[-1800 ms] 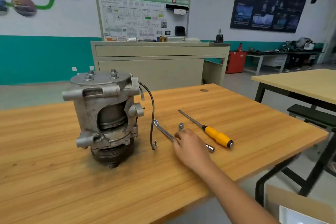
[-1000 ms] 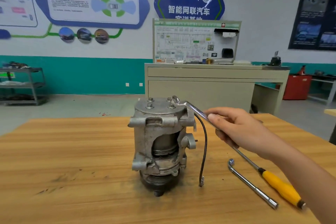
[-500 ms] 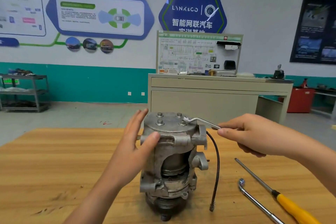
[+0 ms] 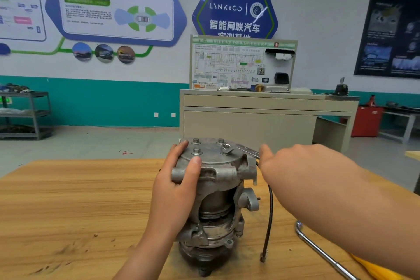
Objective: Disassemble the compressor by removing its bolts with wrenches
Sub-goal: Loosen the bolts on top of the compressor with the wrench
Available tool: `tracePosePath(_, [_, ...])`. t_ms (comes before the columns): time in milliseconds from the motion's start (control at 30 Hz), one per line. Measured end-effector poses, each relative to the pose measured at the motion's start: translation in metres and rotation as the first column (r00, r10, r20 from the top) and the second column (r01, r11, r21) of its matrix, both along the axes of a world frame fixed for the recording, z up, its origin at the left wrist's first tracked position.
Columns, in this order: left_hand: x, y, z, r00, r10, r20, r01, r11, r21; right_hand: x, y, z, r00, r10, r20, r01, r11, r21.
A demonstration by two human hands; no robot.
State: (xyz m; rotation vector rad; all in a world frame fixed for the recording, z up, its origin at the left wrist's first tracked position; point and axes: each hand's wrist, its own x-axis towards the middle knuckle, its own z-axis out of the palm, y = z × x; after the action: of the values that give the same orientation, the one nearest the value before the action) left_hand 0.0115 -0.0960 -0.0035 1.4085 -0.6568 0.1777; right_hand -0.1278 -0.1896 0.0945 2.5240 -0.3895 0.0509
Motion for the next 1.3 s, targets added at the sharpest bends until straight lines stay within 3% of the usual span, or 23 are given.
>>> tracePosePath(167, [-0.005,0.000,0.001,1.000,-0.001,-0.011,0.001,1.000,-0.018,0.002,-0.007,0.012,1.000,-0.003,0.002,0.003,0.993,-0.116])
tracePosePath(467, [-0.014,-0.008,0.002,0.998,0.004,-0.060,-0.012,0.991,-0.135,0.009,-0.001,0.019,0.998,0.014,-0.057,-0.022,0.990,-0.141])
tracePosePath(600, [-0.015,-0.010,-0.002,0.998,0.027,-0.056,-0.035,0.990,-0.133,0.007,-0.016,0.013,1.000,0.026,-0.009,-0.027,0.991,-0.133])
tracePosePath(733, [-0.003,-0.006,-0.004,0.998,0.064,-0.005,-0.064,0.995,-0.078,-0.002,-0.052,0.003,0.978,0.159,0.138,-0.147,0.985,-0.095])
tracePosePath(933, [0.012,-0.002,0.000,0.998,-0.039,-0.058,0.028,0.983,-0.180,0.049,-0.111,-0.005,0.900,0.364,0.241,-0.324,0.927,-0.189])
tracePosePath(1000, [0.013,-0.003,-0.001,0.995,-0.054,-0.084,0.035,0.977,-0.211,0.086,-0.115,-0.008,0.884,0.400,0.243,-0.339,0.905,-0.256])
tracePosePath(1133, [0.011,-0.004,-0.002,0.993,-0.073,-0.095,0.048,0.968,-0.248,0.136,-0.100,-0.004,0.845,0.484,0.227,-0.437,0.870,-0.230])
tracePosePath(1167, [0.010,-0.004,-0.002,0.992,-0.078,-0.098,0.051,0.967,-0.251,0.136,-0.100,-0.001,0.839,0.484,0.246,-0.435,0.871,-0.228])
tracePosePath(1233, [0.010,-0.005,-0.002,0.991,-0.079,-0.108,0.049,0.966,-0.255,0.123,-0.103,0.005,0.800,0.416,0.432,-0.383,0.909,-0.165])
tracePosePath(1300, [0.008,-0.007,-0.003,0.989,-0.076,-0.124,0.039,0.960,-0.279,0.100,-0.103,0.017,0.721,0.241,0.650,-0.344,0.938,0.034])
